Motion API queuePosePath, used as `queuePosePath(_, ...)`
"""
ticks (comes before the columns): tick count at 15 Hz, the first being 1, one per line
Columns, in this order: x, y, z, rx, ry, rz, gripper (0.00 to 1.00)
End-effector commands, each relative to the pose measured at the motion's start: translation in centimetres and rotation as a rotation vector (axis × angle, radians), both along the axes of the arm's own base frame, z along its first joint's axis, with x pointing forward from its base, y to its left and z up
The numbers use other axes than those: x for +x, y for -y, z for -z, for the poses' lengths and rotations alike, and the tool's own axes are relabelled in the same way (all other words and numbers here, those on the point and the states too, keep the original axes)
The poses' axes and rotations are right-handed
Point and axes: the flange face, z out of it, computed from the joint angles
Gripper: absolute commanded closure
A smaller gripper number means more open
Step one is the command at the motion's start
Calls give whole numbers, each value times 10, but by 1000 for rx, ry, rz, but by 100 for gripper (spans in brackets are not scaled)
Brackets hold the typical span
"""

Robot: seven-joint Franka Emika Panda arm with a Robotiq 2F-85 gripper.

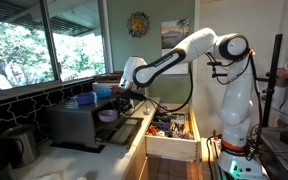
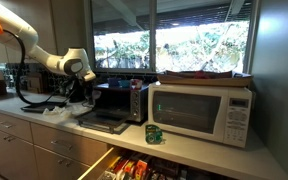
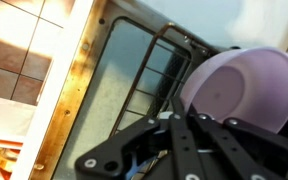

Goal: Put the purple bowl on the left side of the counter.

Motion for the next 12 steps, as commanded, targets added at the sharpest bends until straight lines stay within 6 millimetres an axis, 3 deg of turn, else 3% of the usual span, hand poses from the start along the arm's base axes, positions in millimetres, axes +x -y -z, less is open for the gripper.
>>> queuePosePath(1, -33, -8, -45, 10, -26, -196, 99)
queuePosePath(4, -48, -21, -53, 55, -71, -344, 99)
queuePosePath(8, -58, -52, -40, 23, -150, -468, 99)
queuePosePath(9, -57, -41, -48, 34, -119, -419, 99)
queuePosePath(12, -57, -46, -47, 37, -122, -429, 96)
